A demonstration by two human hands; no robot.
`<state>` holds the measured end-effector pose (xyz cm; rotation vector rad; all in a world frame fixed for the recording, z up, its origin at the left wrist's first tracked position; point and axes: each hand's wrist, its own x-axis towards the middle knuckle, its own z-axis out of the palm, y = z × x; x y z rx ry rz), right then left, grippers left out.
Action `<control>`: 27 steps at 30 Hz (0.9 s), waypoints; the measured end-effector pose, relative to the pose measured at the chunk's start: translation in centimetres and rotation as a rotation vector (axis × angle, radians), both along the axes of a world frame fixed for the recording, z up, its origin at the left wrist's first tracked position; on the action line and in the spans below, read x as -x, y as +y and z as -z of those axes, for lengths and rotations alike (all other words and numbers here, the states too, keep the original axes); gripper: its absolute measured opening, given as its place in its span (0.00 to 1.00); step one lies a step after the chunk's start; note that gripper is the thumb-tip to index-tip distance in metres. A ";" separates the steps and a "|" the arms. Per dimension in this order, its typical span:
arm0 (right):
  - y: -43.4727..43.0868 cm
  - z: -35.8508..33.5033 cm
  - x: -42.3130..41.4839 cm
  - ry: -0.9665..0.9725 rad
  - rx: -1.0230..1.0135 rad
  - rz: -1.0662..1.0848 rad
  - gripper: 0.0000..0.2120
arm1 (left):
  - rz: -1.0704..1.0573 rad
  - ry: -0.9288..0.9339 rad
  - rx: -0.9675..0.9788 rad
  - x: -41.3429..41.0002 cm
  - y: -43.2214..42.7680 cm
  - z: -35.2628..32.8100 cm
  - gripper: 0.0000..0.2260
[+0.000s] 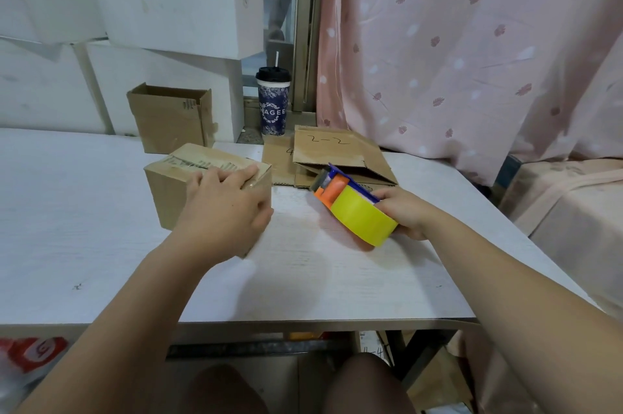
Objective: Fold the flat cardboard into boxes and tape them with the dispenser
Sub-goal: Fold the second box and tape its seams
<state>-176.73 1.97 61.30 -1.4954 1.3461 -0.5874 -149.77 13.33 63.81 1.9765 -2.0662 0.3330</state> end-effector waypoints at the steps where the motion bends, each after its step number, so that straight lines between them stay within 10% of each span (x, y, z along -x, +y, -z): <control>1: 0.2 0.1 0.1 -0.019 0.001 -0.017 0.09 | 0.049 0.110 0.045 -0.1 0.5 -0.2 0.08; 10: 2.7 -0.8 -1.0 -0.533 -0.142 -0.031 0.09 | 0.263 0.519 0.047 -0.9 2.2 -0.6 0.14; 16: 3.2 -3.4 -2.3 -0.370 0.120 0.042 0.13 | 0.448 0.750 -0.042 -1.4 1.2 -0.3 0.15; 27: 3.9 -7.4 -5.0 -0.180 0.556 0.298 0.18 | 0.412 0.592 0.144 0.7 -0.5 -0.1 0.12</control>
